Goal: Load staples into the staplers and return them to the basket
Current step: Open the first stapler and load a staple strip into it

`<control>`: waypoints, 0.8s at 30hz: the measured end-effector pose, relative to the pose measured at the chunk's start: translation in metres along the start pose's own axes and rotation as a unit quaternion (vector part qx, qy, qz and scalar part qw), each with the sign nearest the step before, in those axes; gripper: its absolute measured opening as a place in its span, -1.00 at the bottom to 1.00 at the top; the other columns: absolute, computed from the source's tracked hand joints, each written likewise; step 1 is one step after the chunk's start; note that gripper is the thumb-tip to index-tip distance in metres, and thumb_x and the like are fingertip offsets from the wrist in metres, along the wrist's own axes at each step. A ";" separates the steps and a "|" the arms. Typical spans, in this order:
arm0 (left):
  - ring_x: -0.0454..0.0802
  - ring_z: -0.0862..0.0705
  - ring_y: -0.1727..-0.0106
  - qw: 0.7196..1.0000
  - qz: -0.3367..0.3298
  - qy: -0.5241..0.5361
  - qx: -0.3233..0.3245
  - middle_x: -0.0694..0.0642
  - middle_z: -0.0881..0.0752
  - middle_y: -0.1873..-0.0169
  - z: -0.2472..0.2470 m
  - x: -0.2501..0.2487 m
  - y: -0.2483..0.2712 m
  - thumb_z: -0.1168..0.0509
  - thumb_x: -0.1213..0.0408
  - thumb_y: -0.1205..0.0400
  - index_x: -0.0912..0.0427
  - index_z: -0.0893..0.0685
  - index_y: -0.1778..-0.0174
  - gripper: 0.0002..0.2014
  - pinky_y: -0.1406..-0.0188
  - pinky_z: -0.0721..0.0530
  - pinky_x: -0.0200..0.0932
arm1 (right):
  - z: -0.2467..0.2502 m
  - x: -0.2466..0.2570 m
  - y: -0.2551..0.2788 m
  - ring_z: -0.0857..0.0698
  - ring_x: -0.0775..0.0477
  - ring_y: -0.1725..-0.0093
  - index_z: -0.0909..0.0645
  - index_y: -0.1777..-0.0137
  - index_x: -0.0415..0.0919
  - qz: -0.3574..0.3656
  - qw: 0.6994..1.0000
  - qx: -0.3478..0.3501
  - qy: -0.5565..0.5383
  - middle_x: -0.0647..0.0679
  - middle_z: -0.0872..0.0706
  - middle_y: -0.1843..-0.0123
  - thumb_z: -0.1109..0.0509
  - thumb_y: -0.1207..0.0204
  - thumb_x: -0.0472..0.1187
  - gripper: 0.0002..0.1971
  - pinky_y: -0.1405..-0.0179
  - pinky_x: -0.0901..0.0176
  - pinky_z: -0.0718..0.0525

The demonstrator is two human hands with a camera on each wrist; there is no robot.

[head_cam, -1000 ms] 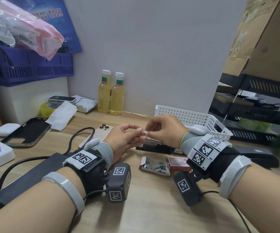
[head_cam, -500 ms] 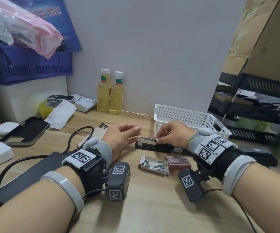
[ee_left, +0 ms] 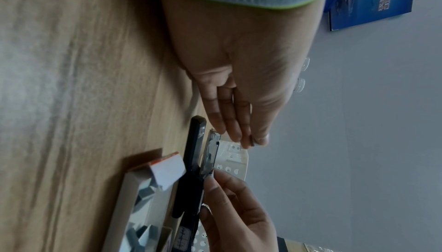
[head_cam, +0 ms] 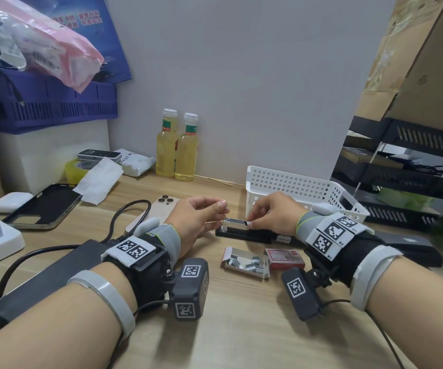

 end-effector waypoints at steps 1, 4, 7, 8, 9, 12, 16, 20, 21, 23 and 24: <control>-0.05 -0.80 0.19 1.000 0.001 -0.001 0.004 0.19 -0.88 0.11 0.000 0.000 0.000 -0.51 0.31 -0.55 0.28 -0.78 -0.03 -0.81 0.08 -0.75 -0.14 | 0.000 0.000 0.000 -0.66 0.15 0.24 -0.84 0.15 0.01 -0.001 1.000 0.002 -0.001 0.17 -0.71 0.30 -0.66 -0.36 -0.05 -0.89 0.22 0.25 -0.57; -0.04 -0.82 0.16 1.000 0.005 -0.002 0.018 0.21 -0.88 0.05 0.001 0.000 0.000 -0.52 0.32 -0.54 0.31 -0.77 -0.09 -0.76 0.06 -0.73 -0.12 | -0.001 0.002 0.001 -0.66 0.14 0.25 -0.83 0.12 0.02 0.004 1.000 0.014 -0.003 0.18 -0.72 0.30 -0.66 -0.36 -0.05 -0.87 0.25 0.25 -0.56; -0.05 -0.82 0.16 1.000 0.004 -0.001 0.028 0.22 -0.88 0.04 0.000 0.000 0.002 -0.49 0.36 -0.56 0.32 -0.76 -0.11 -0.77 0.10 -0.74 -0.17 | 0.004 0.004 0.002 -0.74 0.07 0.15 -0.81 0.13 0.05 0.030 0.999 -0.015 -0.016 0.11 -0.83 0.21 -0.58 -0.44 0.00 -0.91 0.08 0.16 -0.67; -0.05 -0.82 0.16 1.000 0.003 -0.002 0.030 0.22 -0.88 0.04 -0.001 -0.001 0.002 -0.49 0.36 -0.57 0.32 -0.77 -0.11 -0.78 0.11 -0.75 -0.19 | 0.006 0.004 0.002 -0.76 0.06 0.14 -0.81 0.15 0.03 0.036 0.999 -0.025 -0.028 0.11 -0.85 0.22 -0.52 -0.50 0.01 -0.89 0.01 0.13 -0.69; -0.05 -0.81 0.16 1.000 0.002 -0.004 0.031 0.22 -0.88 0.04 -0.001 0.000 0.002 -0.49 0.36 -0.57 0.32 -0.77 -0.11 -0.78 0.11 -0.75 -0.20 | 0.007 0.004 0.002 -0.78 0.07 0.13 -0.82 0.16 0.01 0.035 0.998 -0.028 -0.039 0.14 -0.86 0.23 -0.46 -0.55 0.02 -0.83 -0.06 0.10 -0.72; -0.05 -0.82 0.15 0.999 -0.002 -0.014 0.037 0.21 -0.88 0.04 -0.003 -0.001 0.003 -0.48 0.36 -0.58 0.29 -0.79 -0.09 -0.81 0.11 -0.75 -0.22 | 0.005 0.006 0.005 -0.78 0.14 0.13 -0.82 0.11 0.02 0.026 0.999 -0.001 -0.033 0.27 -0.86 0.26 -0.33 -0.65 0.03 -0.75 -0.19 0.08 -0.71; 0.02 -0.83 0.08 0.999 -0.009 -0.024 0.045 0.24 -0.88 0.03 -0.004 -0.002 0.005 -0.48 0.37 -0.58 0.31 -0.79 -0.10 -0.80 0.02 -0.79 -0.20 | 0.004 0.011 0.007 -0.81 0.10 0.02 -0.80 0.07 -0.02 0.036 0.996 0.016 -0.075 0.21 -0.89 0.21 -0.29 -0.68 -0.02 -0.75 -0.30 0.03 -0.69; 0.05 -0.85 0.04 0.997 -0.015 -0.049 0.062 0.25 -0.88 0.06 -0.008 -0.003 0.008 -0.51 0.36 -0.55 0.26 -0.83 -0.04 -0.83 -0.04 -0.79 -0.15 | 0.021 0.020 0.014 -0.81 0.08 0.08 -0.78 0.06 0.03 0.099 0.987 -0.067 -0.103 0.10 -0.87 0.21 -0.47 -0.52 -0.14 -0.93 -0.18 -0.04 -0.74; 0.05 -0.86 0.04 0.996 -0.017 -0.056 0.066 0.26 -0.88 0.06 -0.009 -0.003 0.008 -0.52 0.36 -0.54 0.24 -0.84 -0.03 -0.84 -0.04 -0.79 -0.15 | 0.022 0.025 0.017 -0.81 0.05 0.08 -0.78 0.04 0.02 0.118 0.986 -0.056 -0.104 0.07 -0.87 0.19 -0.52 -0.48 -0.15 -0.91 -0.15 -0.04 -0.75; 0.04 -0.86 0.04 0.995 -0.019 -0.065 0.072 0.27 -0.88 0.06 -0.010 -0.002 0.008 -0.53 0.37 -0.54 0.24 -0.83 -0.03 -0.83 -0.01 -0.79 -0.15 | 0.019 0.035 0.021 -0.83 0.05 0.10 -0.81 0.05 -0.01 0.145 0.986 -0.017 -0.083 0.04 -0.87 0.18 -0.58 -0.43 -0.14 -0.89 -0.08 -0.01 -0.78; 0.05 -0.86 0.05 0.995 -0.017 -0.067 0.071 0.27 -0.87 0.06 -0.010 -0.002 0.008 -0.53 0.37 -0.53 0.23 -0.82 -0.03 -0.83 0.02 -0.79 -0.16 | 0.017 0.038 0.022 -0.83 0.06 0.11 -0.82 0.08 -0.01 0.151 0.986 -0.011 -0.063 0.04 -0.87 0.19 -0.60 -0.41 -0.11 -0.89 -0.06 -0.01 -0.79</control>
Point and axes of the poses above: each hand's wrist, its own y-axis away from the middle knuckle, its own z-axis out of the back of the hand, x = y × z, the point moved 4 cm from there along -y, towards the middle knuckle
